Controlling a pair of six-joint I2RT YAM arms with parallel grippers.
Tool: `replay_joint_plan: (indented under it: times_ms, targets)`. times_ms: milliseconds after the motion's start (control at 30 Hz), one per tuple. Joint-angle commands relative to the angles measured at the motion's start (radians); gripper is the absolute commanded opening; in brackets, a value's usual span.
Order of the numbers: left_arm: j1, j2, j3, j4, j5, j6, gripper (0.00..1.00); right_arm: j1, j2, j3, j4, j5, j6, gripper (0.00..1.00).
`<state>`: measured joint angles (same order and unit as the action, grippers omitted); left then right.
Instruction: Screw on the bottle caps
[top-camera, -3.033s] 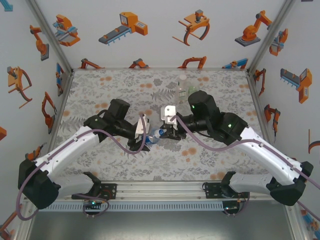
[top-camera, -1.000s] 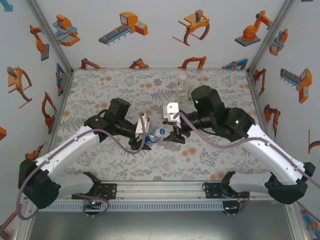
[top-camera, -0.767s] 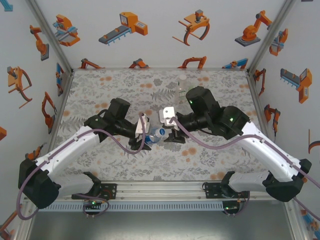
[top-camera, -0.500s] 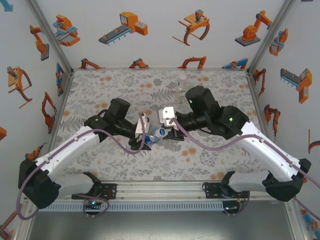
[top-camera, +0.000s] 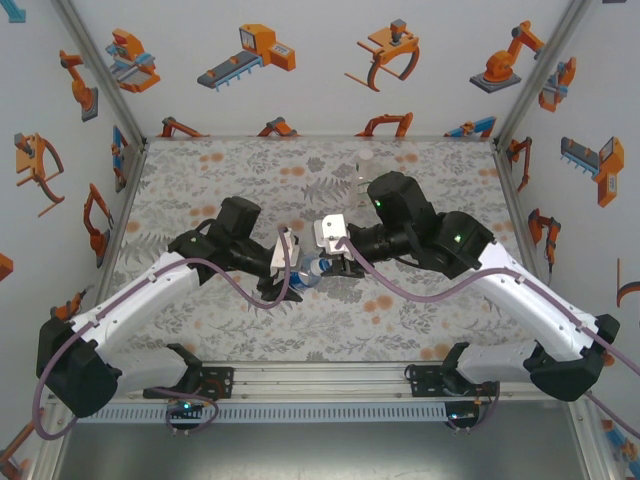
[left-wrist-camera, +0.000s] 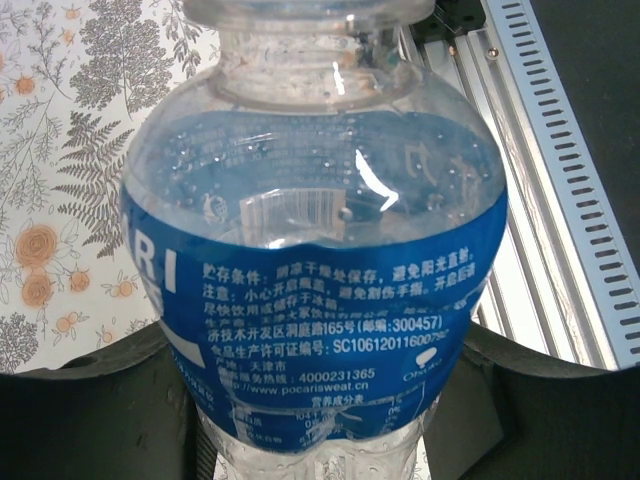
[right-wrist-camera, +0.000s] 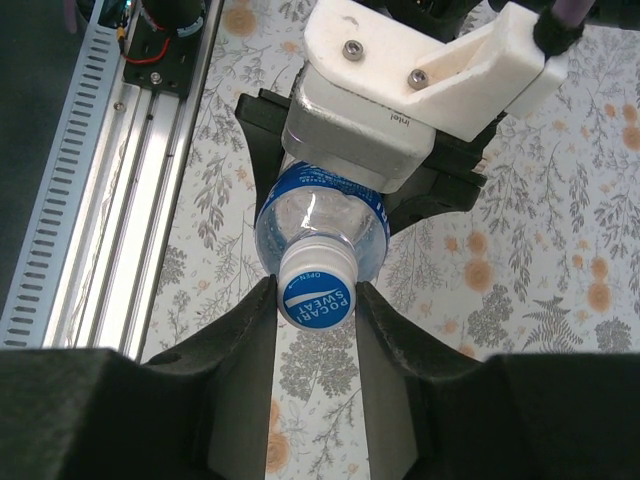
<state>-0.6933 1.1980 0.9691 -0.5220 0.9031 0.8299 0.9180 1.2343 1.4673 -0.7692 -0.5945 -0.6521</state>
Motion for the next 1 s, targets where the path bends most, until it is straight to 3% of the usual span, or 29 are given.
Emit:
replay_joint_plan:
  times_ms: [0,133,233,367,633,767,867,967]
  targets:
    - [-0.004,-0.017,0.034,-0.017,0.039,0.023,0.00,0.010,0.005,-0.004,0.013,-0.029,-0.014,0.31]
    - [-0.004,-0.018,0.034,-0.017,0.039,0.026,0.00,0.010,-0.001,-0.021,0.025,0.003,0.043,0.23]
    - [-0.004,-0.021,0.034,-0.018,0.033,0.027,0.00,0.010,-0.004,-0.037,0.078,0.088,0.213,0.16]
    - [-0.004,-0.028,0.033,-0.017,0.004,0.023,0.00,0.010,-0.012,-0.075,0.128,0.220,0.519,0.00]
    - [-0.002,-0.036,0.015,0.050,-0.093,-0.029,0.00,0.010,0.004,-0.146,0.247,0.367,1.325,0.00]
    - [-0.002,-0.050,-0.001,0.087,-0.159,-0.058,0.00,0.009,-0.029,-0.230,0.282,0.501,1.701,0.00]
    - [-0.002,-0.058,-0.007,0.104,-0.198,-0.072,0.00,0.009,-0.064,-0.305,0.383,0.516,1.843,0.00]
    - [-0.002,-0.057,-0.011,0.111,-0.216,-0.077,0.00,0.012,-0.067,-0.301,0.379,0.536,1.842,0.00]
